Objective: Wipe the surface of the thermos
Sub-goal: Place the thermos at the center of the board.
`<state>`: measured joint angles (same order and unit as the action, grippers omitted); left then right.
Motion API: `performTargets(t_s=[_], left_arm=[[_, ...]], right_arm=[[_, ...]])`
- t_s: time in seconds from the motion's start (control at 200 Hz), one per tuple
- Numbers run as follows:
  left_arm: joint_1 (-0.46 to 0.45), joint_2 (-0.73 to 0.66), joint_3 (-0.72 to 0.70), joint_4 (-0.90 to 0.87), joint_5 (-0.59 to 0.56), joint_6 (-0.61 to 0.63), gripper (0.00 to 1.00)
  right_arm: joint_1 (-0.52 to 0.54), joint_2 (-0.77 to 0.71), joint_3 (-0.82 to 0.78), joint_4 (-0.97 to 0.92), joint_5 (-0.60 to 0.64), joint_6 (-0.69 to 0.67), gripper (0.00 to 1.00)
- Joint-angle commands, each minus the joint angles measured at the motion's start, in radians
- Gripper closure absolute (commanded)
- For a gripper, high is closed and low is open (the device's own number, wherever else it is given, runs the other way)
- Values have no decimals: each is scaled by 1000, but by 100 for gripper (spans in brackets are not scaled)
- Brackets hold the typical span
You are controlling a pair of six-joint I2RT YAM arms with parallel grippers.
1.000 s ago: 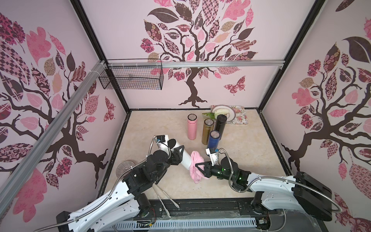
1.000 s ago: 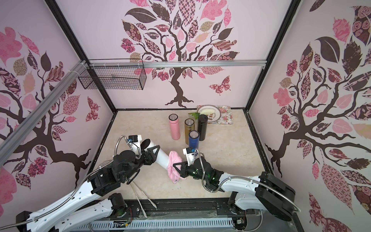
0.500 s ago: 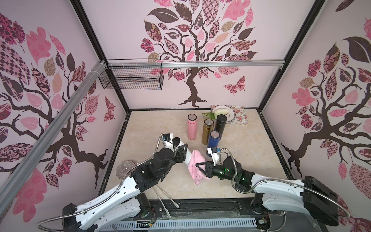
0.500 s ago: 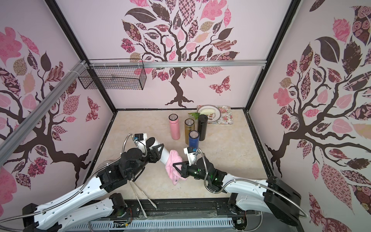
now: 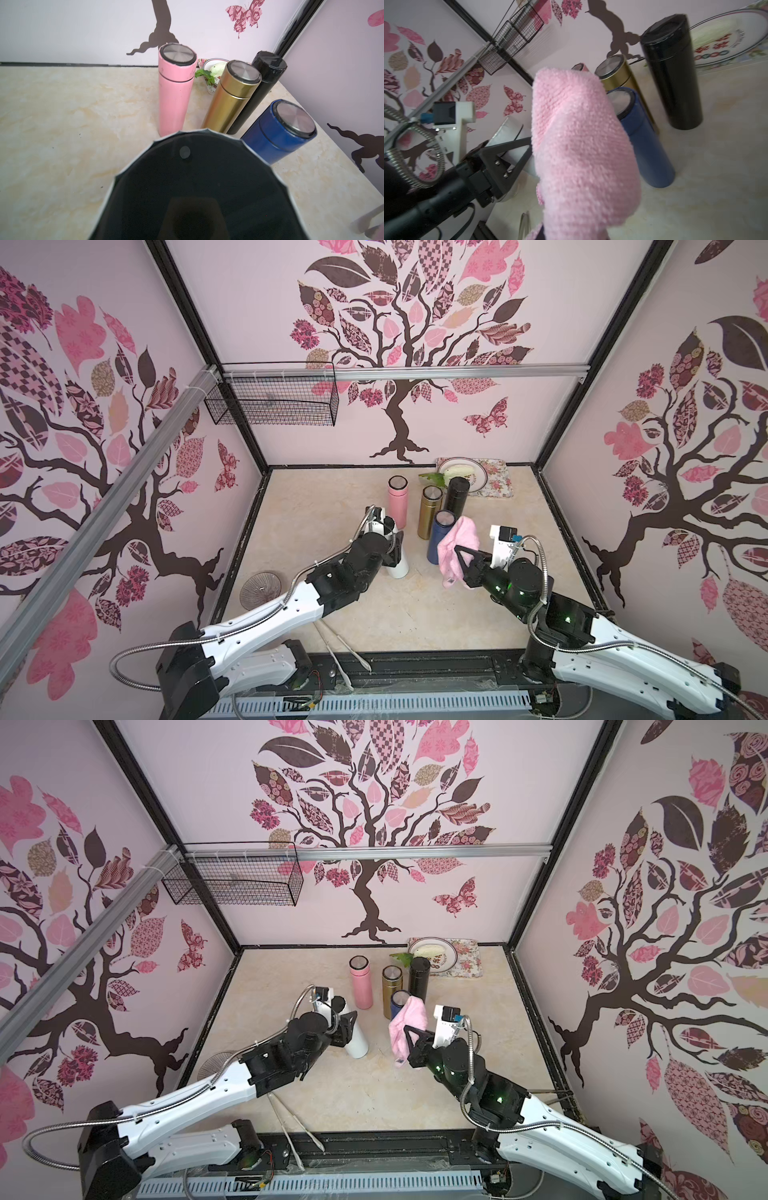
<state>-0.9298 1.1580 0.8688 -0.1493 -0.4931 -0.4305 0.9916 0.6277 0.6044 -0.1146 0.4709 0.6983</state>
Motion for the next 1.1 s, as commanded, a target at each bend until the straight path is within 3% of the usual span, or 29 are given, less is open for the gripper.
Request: performTargets(t_s=[0.0, 0.14, 0.42, 0.775, 1.095], left_arm=[[7, 33, 92, 117, -25, 74, 100], [25, 93, 119, 124, -16, 98, 100], [94, 195, 147, 177, 53, 97, 100], [98, 346, 211, 242, 64, 118, 100], [98, 403, 165, 378, 59, 136, 100]], right_arm=[[-2, -18, 67, -150, 202, -51, 100], [-3, -21, 125, -247, 288, -84, 100], [-32, -52, 107, -253, 305, -115, 100], [-73, -30, 23, -151, 203, -82, 100], [-90, -16, -24, -105, 154, -70, 100]])
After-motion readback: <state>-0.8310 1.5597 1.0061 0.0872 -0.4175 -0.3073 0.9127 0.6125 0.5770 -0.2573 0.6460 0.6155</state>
